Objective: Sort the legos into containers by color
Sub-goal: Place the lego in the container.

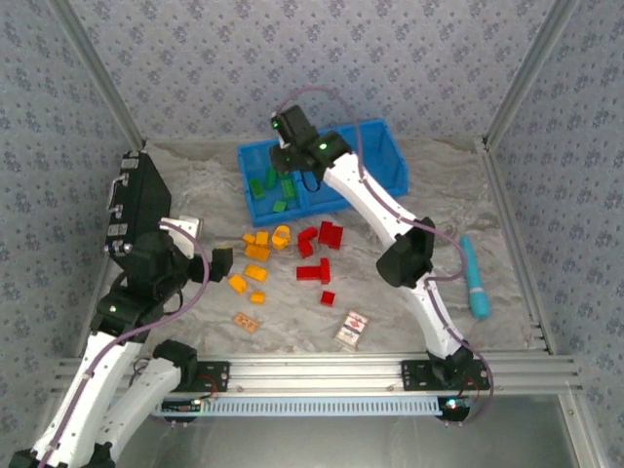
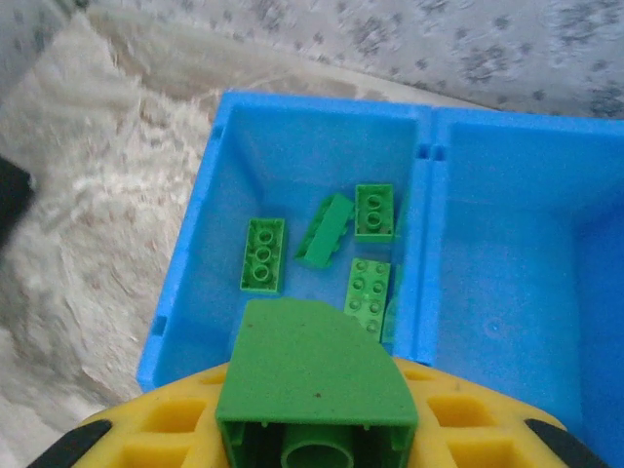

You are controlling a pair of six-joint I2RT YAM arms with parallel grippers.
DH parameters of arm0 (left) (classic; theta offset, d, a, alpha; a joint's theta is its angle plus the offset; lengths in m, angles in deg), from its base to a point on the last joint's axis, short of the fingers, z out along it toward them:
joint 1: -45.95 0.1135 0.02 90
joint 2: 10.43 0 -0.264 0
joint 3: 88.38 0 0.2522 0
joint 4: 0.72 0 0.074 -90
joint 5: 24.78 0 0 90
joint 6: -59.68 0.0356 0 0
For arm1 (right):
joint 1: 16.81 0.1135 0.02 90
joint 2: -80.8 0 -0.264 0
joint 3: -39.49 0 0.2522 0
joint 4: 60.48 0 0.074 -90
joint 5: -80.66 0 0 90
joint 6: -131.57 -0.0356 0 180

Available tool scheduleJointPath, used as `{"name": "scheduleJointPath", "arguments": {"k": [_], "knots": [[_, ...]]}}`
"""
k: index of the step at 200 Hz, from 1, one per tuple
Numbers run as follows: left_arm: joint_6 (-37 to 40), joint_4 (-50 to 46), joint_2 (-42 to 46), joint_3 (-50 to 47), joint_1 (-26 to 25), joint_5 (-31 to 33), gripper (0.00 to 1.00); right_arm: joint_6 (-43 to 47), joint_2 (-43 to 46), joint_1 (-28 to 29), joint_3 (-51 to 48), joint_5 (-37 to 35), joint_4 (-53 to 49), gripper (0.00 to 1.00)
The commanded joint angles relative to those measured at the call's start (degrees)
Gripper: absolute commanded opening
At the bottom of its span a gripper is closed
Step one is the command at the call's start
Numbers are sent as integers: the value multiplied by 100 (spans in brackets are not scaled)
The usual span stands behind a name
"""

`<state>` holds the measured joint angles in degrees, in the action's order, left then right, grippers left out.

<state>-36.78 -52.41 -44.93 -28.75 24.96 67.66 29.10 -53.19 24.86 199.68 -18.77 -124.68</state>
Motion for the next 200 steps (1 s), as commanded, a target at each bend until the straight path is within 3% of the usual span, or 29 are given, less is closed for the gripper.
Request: {"name": "scheduleJointPath", "arguments": {"k": [1, 66, 102, 114, 132, 176, 200], "knots": [[96, -5, 40, -4, 28, -253, 100, 956, -211, 218, -391, -322, 517, 28], [16, 99, 32, -130, 24, -591, 100, 1343, -1117, 409, 320, -625, 432, 31], [-60, 228, 37, -219, 16, -1346, 100, 1222, -1095, 363, 54, -674, 318, 44], [-180, 209, -80, -203, 16, -1299, 100, 1220, -1024, 365, -139, -665, 382, 48], [-489, 172, -438, -166, 16, -1131, 100, 1280, -792, 380, -492, -714, 630, 65], [-1700, 365, -1384, -401, -42, -833, 96, 1664, -50, 364, -838, -670, 907, 69], [-2348, 148, -1802, -387, -196, -293, 96, 1844, 479, 255, -1228, -832, 938, 75]]}}
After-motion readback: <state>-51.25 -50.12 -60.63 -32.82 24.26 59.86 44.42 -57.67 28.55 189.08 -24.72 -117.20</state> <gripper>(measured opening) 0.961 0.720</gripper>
